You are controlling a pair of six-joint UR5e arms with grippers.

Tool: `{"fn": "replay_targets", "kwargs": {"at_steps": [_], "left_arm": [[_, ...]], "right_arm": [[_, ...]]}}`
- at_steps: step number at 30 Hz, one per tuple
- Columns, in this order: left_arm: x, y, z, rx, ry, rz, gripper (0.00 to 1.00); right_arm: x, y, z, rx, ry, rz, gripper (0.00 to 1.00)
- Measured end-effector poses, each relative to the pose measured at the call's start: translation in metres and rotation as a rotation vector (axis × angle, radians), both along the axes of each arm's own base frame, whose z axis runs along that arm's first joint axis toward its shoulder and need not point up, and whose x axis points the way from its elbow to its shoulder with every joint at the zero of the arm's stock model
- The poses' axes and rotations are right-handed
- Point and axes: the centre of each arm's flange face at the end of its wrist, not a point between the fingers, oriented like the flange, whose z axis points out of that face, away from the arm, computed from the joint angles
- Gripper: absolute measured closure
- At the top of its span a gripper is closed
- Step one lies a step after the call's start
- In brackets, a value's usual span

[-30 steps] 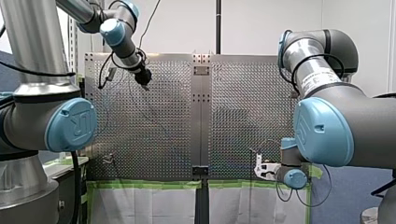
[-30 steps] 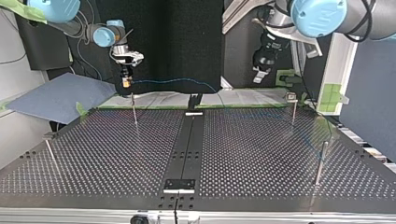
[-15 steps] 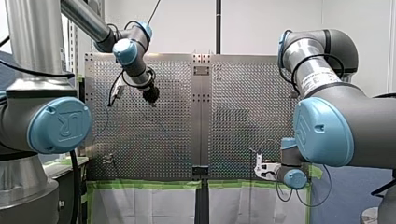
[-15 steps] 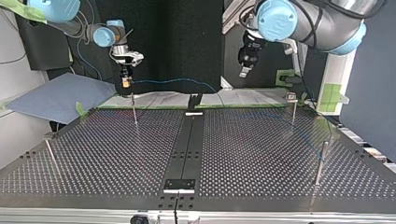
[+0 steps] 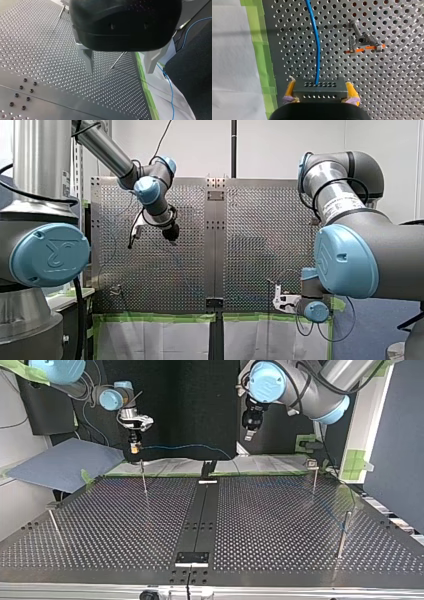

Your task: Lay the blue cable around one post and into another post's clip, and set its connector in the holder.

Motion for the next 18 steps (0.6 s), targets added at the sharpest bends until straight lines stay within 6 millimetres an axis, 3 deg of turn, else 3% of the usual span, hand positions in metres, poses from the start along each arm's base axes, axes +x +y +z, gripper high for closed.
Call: {"fn": "replay_targets", "kwargs": {"at_steps": [18], "left_arm": [[-0.012,-0.049,-0.054,-0.056,-0.020,0.048,0.00]], "right_arm": [[-0.004,0.000,-0.001,0.022,-0.002,-0.009,1.00]]}}
